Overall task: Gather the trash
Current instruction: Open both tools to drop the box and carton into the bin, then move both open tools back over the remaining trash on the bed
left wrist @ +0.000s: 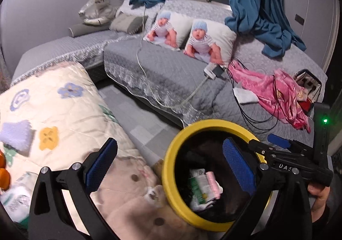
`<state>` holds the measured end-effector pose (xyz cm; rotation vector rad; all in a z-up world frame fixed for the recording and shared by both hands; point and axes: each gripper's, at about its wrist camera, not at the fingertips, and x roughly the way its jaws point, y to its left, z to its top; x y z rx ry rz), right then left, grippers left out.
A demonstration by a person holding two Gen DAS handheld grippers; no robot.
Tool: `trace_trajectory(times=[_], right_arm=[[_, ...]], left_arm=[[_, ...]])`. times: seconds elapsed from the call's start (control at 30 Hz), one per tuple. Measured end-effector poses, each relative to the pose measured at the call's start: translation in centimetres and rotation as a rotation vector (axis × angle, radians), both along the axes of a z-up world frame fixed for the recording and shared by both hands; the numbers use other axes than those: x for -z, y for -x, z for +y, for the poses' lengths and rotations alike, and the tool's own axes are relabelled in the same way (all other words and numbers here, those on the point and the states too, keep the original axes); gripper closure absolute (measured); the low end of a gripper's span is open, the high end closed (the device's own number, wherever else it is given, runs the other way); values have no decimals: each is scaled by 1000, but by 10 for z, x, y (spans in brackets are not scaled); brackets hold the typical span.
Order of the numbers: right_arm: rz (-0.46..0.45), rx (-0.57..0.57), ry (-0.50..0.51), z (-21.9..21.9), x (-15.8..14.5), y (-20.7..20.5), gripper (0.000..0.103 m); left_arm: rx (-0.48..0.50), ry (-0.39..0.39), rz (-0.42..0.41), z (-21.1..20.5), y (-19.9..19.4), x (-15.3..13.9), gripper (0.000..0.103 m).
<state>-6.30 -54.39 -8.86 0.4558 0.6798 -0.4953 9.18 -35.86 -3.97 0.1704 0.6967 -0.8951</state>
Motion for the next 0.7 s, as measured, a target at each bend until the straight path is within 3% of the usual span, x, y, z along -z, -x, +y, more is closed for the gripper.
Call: trace_trajectory(times=[0.13,0.4,0.57,0.7], right_arm=[[-39,-60,32,16,-14,-8,26],[-121,-241,158,70,-48,-44,26],[-133,-370,195,106,-62,-80,26],[-148,-495,241,147,-74,-117,26]], left_arm=[[-44,25,-40,33,-10,-24,8],[-199,36,-125,139,-35,-59,8],[-338,-26,-186,215,-49,-63,8],[-455,-64,-185,269,-62,-60,8]])
